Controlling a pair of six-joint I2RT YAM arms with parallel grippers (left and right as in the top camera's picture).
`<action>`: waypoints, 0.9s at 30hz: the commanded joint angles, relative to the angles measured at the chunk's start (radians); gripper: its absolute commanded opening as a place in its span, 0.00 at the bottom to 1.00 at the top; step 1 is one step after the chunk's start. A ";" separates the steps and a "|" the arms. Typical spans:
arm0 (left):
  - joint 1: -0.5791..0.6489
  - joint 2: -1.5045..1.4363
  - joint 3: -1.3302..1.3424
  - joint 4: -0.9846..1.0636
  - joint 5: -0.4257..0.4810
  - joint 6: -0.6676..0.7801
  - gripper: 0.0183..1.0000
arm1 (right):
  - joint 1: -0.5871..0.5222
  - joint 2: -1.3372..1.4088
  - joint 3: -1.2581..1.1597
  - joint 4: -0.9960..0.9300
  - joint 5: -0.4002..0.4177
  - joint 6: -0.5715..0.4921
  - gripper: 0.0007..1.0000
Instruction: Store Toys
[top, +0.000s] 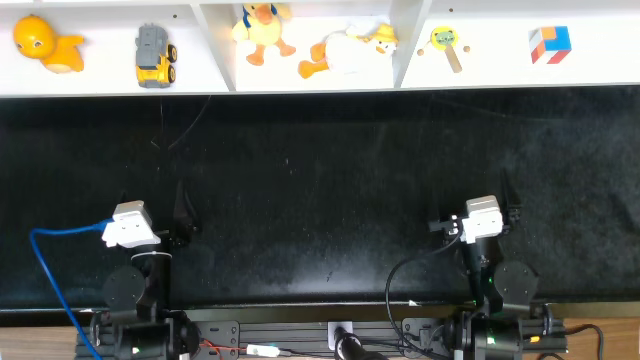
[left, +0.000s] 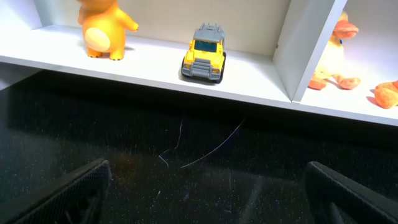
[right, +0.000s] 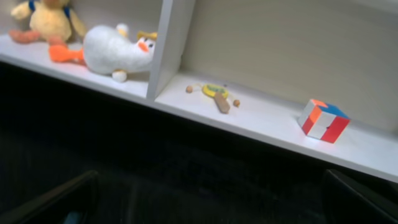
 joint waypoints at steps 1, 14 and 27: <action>-0.002 -0.010 -0.007 0.005 -0.001 -0.004 1.00 | 0.003 -0.043 -0.013 0.001 0.024 0.065 0.99; -0.002 -0.010 -0.007 0.005 -0.001 -0.004 1.00 | 0.072 -0.043 -0.013 -0.007 0.091 0.244 0.99; -0.002 -0.010 -0.007 0.005 -0.001 -0.004 1.00 | 0.072 -0.043 -0.013 -0.006 0.091 0.244 0.99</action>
